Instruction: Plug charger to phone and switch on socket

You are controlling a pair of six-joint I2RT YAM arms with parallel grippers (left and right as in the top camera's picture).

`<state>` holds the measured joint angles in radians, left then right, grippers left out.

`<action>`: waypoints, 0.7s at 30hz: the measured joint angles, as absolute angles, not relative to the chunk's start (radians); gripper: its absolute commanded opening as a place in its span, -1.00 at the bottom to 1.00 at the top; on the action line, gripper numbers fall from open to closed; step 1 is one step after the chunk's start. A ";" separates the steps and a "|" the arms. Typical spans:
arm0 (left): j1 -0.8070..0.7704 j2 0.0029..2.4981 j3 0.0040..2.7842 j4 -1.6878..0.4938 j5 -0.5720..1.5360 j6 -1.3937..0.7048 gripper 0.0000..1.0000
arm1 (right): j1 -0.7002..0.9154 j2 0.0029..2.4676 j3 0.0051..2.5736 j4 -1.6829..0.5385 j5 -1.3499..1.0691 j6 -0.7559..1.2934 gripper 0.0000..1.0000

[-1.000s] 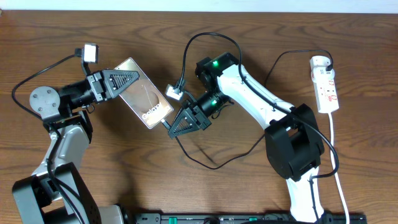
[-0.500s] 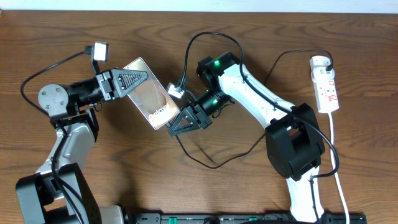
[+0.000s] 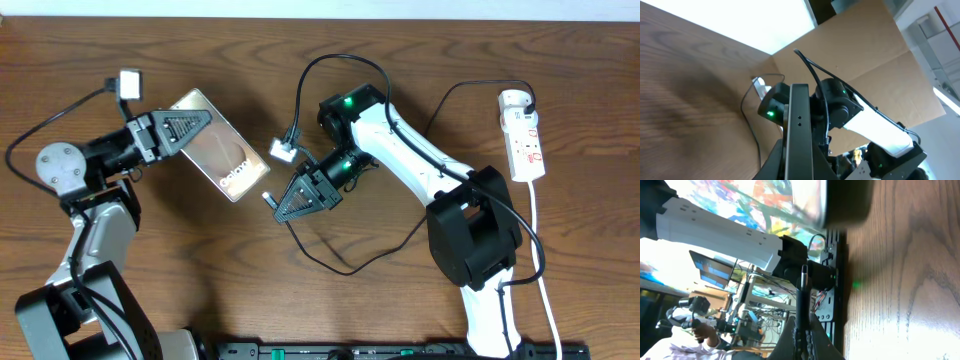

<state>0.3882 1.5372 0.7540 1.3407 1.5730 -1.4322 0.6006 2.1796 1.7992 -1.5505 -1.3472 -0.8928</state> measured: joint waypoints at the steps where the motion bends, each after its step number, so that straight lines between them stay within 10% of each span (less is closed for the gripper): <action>1: 0.391 1.537 0.754 1.341 1.573 -1.432 -0.86 | 0.601 2.180 1.799 -1.550 -1.346 -0.893 -0.98; 21: 0.337 1.537 0.754 1.341 1.573 -1.432 -0.86 | 0.601 2.180 1.799 -1.527 -1.363 -0.893 -0.98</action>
